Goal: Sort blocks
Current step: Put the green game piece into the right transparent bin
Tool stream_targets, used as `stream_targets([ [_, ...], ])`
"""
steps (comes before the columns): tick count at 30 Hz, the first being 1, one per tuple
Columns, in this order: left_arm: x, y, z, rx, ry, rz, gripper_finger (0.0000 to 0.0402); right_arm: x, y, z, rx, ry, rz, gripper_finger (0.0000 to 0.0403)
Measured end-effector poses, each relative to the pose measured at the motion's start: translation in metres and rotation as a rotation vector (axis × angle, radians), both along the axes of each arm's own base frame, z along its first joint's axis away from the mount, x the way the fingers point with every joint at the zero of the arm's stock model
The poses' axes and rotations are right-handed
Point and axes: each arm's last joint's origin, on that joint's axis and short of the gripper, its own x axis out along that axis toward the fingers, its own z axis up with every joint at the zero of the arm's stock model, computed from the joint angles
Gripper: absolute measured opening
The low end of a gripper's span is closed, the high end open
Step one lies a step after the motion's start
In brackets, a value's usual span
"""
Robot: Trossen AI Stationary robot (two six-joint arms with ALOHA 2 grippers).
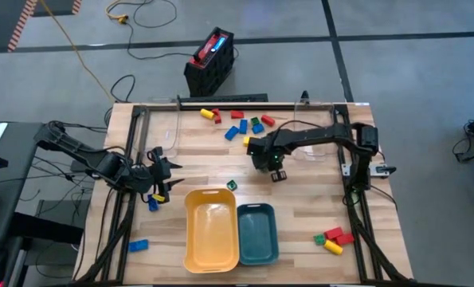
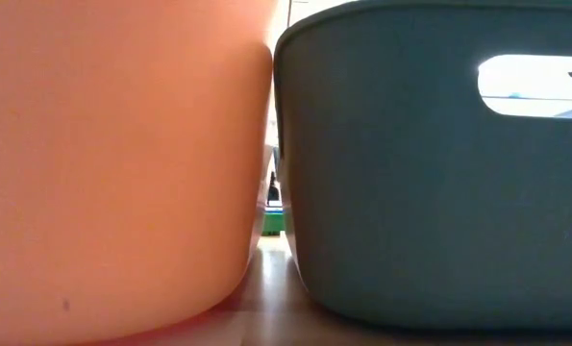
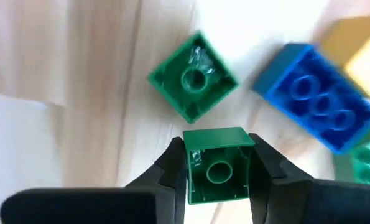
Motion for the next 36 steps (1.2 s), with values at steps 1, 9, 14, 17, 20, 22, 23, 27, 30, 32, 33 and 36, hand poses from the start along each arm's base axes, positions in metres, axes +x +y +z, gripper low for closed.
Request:
stream_targets([
  [1, 0.0, 0.0, 0.0, 0.0, 0.0, 0.0, 0.0199, 0.001, 0.0, 0.007, 0.003, 0.013, -0.016, 0.0108],
  [9, 0.0, 0.0, 0.0, -0.02, -0.007, 0.013, 0.0199, -0.024, -0.006, 0.086, -0.161, -0.067, -0.148, 0.0108],
  [14, 0.0, 0.0, 0.0, -0.009, -0.004, 0.006, 0.0199, -0.077, -0.029, 0.137, -0.209, -0.206, -0.412, 0.0108],
  [17, 0.0, 0.0, 0.0, -0.006, -0.004, 0.004, 0.0199, -0.112, -0.051, 0.143, -0.217, -0.221, -0.591, 0.0108],
  [20, 0.0, 0.0, 0.0, -0.006, -0.004, 0.004, 0.0199, -0.141, -0.073, 0.132, -0.174, -0.203, -0.735, 0.0108],
  [22, 0.0, 0.0, 0.0, -0.007, -0.005, 0.004, 0.0199, -0.152, -0.088, 0.12, -0.112, -0.216, -0.823, 0.0108],
  [23, 0.0, 0.0, 0.0, -0.007, -0.005, 0.004, 0.0199, -0.158, -0.095, 0.113, -0.089, -0.212, -0.865, 0.0108],
  [27, 0.0, 0.0, 0.0, -0.008, -0.007, 0.005, 0.0199, -0.168, -0.12, 0.082, -0.045, -0.109, -0.978, 0.0108],
  [30, 0.0, 0.0, 0.0, -0.013, -0.009, 0.008, 0.0199, -0.16, -0.132, 0.059, -0.002, -0.026, -1.0, 0.0108],
  [32, 0.0, 0.0, 0.0, -0.021, -0.011, 0.014, 0.0199, -0.152, -0.134, 0.045, 0.021, 0.026, -0.973, 0.0108],
  [33, 0.0, 0.0, 0.0, -0.025, -0.013, 0.017, 0.0199, -0.148, -0.134, 0.039, 0.029, 0.046, -0.954, 0.0108],
  [36, 0.0, 0.0, 0.0, -0.038, -0.017, 0.026, 0.0199, -0.139, -0.136, 0.03, 0.03, 0.049, -0.912, 0.0108],
])
